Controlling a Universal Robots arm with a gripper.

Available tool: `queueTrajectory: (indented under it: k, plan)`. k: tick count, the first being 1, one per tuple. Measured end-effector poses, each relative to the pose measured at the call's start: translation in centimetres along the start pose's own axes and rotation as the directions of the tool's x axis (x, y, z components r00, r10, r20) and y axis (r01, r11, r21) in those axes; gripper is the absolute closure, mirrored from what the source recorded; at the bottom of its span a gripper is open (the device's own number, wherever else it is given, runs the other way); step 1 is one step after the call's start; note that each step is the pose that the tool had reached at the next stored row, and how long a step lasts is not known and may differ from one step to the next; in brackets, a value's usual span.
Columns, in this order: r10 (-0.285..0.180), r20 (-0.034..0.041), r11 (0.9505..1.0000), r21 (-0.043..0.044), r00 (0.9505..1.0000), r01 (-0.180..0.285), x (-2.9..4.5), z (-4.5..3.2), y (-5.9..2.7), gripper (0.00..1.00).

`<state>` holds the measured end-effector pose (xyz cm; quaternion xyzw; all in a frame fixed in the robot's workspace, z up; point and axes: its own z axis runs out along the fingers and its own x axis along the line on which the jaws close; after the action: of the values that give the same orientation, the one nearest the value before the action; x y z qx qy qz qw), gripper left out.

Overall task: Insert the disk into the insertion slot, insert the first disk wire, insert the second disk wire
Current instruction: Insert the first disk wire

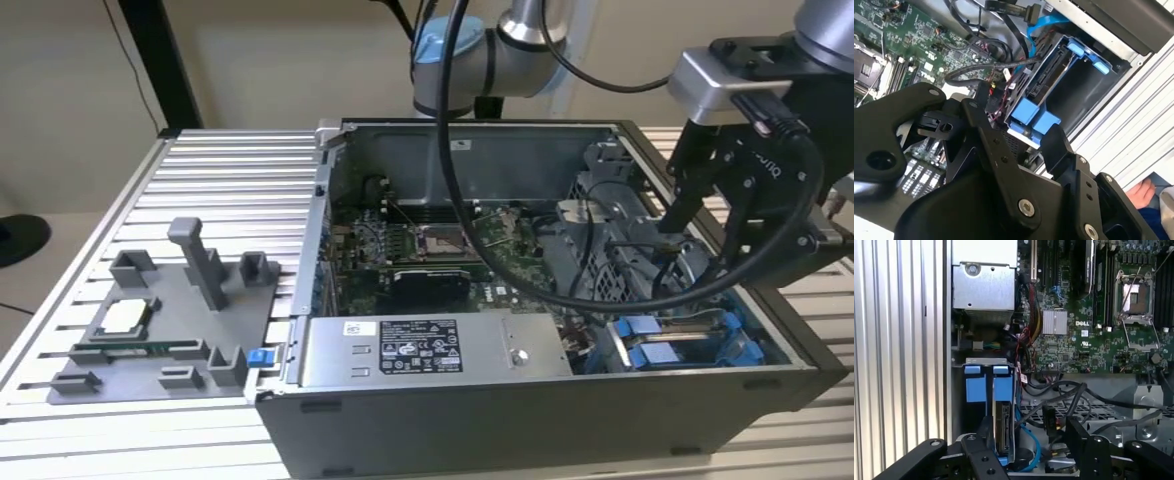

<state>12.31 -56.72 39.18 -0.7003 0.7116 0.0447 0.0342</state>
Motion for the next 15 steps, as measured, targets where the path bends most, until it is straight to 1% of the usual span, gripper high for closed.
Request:
queueTrajectory:
  k: [6, 15]
  plan:
    - [0.0, -0.0012, 1.0, 0.0002, 1.0, 0.0, -0.41, 0.43, 0.08, 0.0]
    - [0.0, -0.0018, 1.0, 0.0002, 1.0, 0.0, -0.67, 0.49, 0.1, 0.0]
